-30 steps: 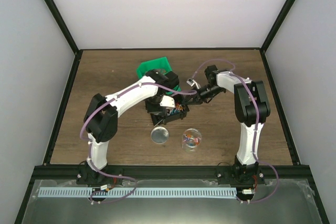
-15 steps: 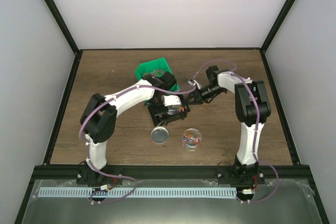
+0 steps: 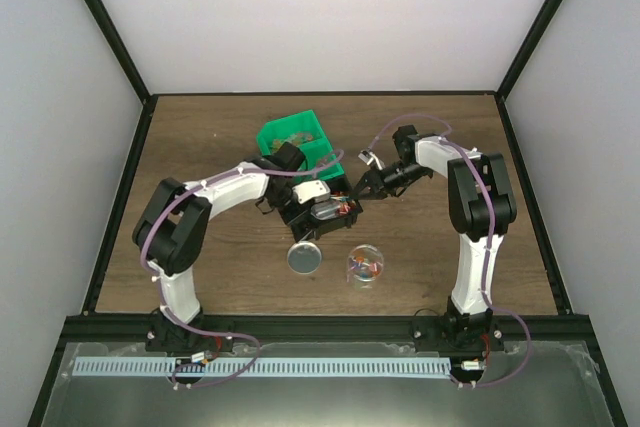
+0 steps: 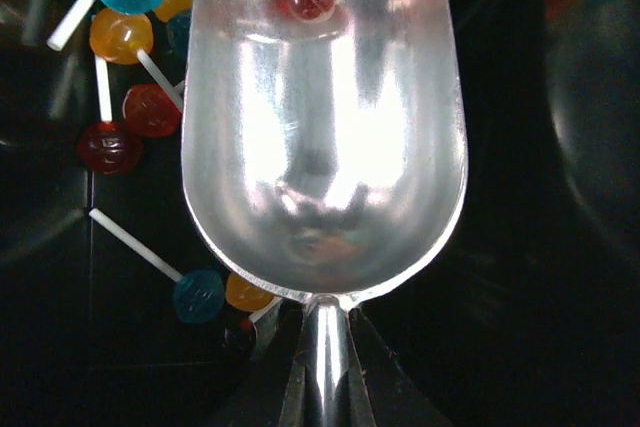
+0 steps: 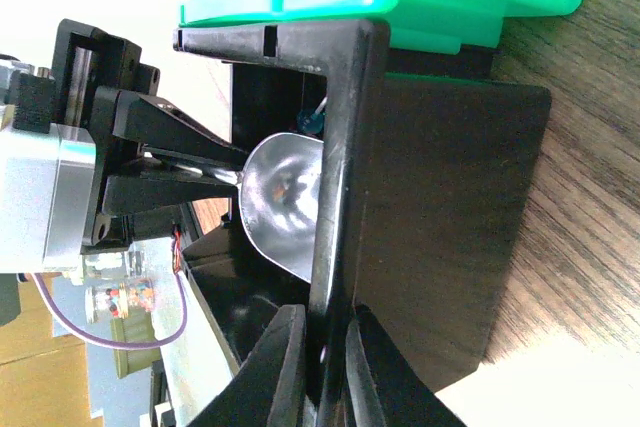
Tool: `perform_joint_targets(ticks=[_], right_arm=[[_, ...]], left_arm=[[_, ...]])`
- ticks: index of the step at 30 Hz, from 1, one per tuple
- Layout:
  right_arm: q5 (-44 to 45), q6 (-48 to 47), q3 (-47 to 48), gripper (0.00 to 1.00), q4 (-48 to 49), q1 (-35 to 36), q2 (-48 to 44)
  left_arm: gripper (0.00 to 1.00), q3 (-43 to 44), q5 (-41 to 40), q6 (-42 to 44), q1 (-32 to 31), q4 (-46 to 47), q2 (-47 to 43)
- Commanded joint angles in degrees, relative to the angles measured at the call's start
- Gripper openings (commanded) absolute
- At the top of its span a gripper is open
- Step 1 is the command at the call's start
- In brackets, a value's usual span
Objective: Pack the candies
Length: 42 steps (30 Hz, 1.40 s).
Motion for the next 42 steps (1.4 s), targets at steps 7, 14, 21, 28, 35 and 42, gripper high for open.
perform_joint_targets(ticks=[7, 14, 21, 28, 35, 42], right_arm=[[1.05, -1.90, 1.71, 0.01, -1.28, 1.40, 0.21], [2.20, -2.36, 2.18, 0.01, -2.05, 1.17, 0.54], [3.09, -2.59, 2.23, 0.01, -2.40, 0.86, 0.78], [3.40, -2.58, 2.71, 0.01, -2.59, 0.71, 1.26], [3.63, -2.60, 2.71, 0.01, -2.57, 0.66, 1.05], [3.65, -2.47, 3.06, 0.01, -2.62, 0.65, 0.96]], left_arm=[[0.04, -11.22, 7.41, -0.78, 3.76, 20.11, -7.69], [0.04, -13.38, 8.22, -0.56, 4.91, 21.67, -9.49], [0.04, -15.96, 8.93, 3.64, 8.13, 19.51, -12.66], [0.04, -21.30, 14.31, 5.81, 9.49, 24.95, -17.97], [0.04, -23.24, 14.42, 7.86, 9.48, 24.74, -21.42], [0.04, -19.79, 13.43, 13.51, 9.40, 13.45, -28.85]])
